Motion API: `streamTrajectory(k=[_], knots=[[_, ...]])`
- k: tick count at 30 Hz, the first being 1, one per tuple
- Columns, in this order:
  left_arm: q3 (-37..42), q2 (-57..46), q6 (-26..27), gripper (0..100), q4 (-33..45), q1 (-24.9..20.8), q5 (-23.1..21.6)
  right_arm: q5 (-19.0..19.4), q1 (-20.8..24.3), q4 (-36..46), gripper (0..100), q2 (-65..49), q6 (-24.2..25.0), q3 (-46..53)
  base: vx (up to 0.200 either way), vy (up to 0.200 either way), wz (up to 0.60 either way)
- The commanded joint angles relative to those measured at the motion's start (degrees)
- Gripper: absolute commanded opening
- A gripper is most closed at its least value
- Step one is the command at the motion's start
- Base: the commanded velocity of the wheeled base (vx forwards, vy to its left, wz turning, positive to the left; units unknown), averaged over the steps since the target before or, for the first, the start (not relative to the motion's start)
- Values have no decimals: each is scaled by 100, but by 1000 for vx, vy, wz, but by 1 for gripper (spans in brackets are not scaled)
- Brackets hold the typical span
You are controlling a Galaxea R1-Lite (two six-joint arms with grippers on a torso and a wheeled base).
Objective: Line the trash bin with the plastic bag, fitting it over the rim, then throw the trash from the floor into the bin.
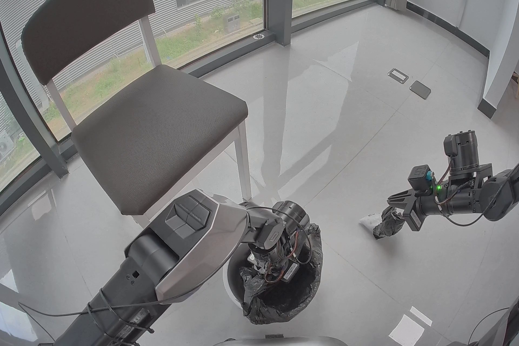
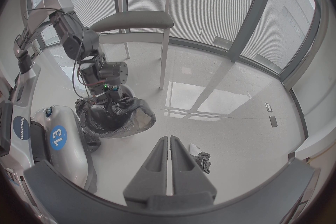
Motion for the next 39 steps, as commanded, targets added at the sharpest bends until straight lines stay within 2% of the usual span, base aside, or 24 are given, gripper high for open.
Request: streamTrajectory(k=[1,8,17,26,39], knots=[[-1,-394,-4,0,16,34,16,3,2,-4,0,-66,-5,75,0,0,0],[-1,-676,-13,0,385,219,34,3,2,-4,0,-66,-5,66,0,0,0],[-1,-755,22,0,1053,746,139,3,2,-4,0,-57,-13,66,0,0,0],[-1,-632,-22,0,1088,1177,174,3,2,-4,0,-66,-22,75,0,0,0],[-1,-904,-83,0,1668,1352,209,3,2,5,0,-66,-31,101,0,0,0]])
